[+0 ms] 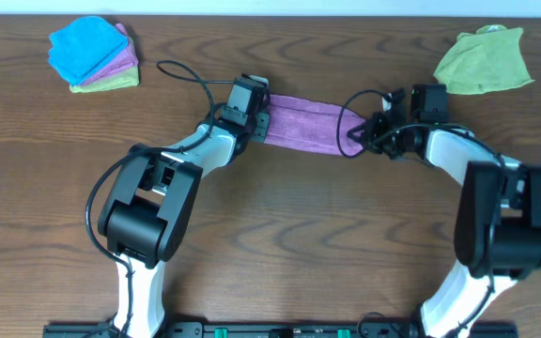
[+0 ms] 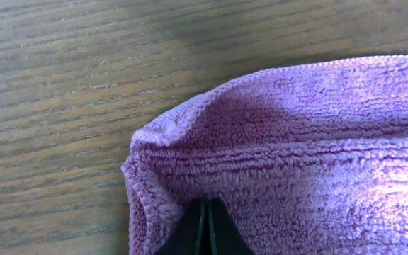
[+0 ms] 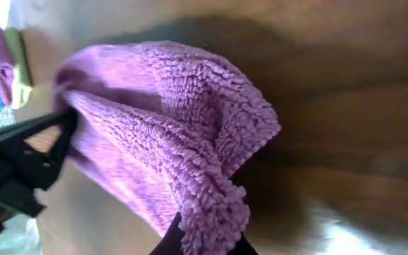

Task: Fold the cloth

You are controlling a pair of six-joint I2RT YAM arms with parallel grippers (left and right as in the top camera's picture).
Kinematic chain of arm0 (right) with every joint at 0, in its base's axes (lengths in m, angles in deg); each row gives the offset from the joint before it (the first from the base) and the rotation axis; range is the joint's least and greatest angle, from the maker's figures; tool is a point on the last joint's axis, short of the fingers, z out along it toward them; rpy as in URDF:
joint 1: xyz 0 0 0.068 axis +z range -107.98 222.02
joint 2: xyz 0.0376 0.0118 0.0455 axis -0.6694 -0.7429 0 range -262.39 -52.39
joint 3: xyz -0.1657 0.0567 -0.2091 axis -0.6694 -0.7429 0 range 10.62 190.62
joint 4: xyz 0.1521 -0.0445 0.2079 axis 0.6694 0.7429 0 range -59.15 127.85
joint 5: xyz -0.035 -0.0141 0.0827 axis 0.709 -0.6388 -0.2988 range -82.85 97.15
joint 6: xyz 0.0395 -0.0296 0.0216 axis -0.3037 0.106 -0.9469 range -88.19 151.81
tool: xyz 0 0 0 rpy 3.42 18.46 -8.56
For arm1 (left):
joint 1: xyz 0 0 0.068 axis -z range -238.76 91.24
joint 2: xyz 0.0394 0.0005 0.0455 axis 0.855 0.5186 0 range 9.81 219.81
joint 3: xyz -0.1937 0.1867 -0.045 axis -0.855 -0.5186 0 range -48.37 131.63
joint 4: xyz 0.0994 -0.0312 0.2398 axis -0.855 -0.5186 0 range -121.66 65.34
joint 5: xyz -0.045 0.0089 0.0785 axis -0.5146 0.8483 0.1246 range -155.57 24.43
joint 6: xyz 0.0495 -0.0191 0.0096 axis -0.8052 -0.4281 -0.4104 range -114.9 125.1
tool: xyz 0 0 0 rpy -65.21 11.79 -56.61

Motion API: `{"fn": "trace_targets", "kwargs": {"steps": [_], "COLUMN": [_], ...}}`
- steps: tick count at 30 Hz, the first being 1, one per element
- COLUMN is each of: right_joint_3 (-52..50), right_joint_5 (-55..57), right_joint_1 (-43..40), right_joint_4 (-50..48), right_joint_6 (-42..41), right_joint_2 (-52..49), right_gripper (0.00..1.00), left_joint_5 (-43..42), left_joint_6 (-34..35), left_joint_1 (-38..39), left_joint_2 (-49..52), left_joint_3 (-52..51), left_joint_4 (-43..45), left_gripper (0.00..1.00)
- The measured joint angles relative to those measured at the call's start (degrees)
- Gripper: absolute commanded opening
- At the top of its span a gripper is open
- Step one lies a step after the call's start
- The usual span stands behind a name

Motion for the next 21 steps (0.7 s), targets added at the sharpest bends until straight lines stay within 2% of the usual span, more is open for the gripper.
{"fn": "trace_targets", "kwargs": {"steps": [9,21], "right_joint_3": [0.0,0.0], "right_joint_5": [0.8,0.2], "right_joint_1": [0.3,5.4], "right_joint_4": [-0.4,-10.2], "right_joint_6": [-2.4,-7.9], "right_joint_2": [2.9,3.1], "right_gripper": [0.02,0.02], "left_joint_5": [-1.5,-1.6], "left_joint_6": [3.4,4.0], "left_joint_1": [0.6,2.0], "left_joint_2": [0.0,0.0], "left_joint_3": [0.1,0.2], "left_joint_4": [-0.5,-0.6], "left_gripper": [0.06,0.06]}}
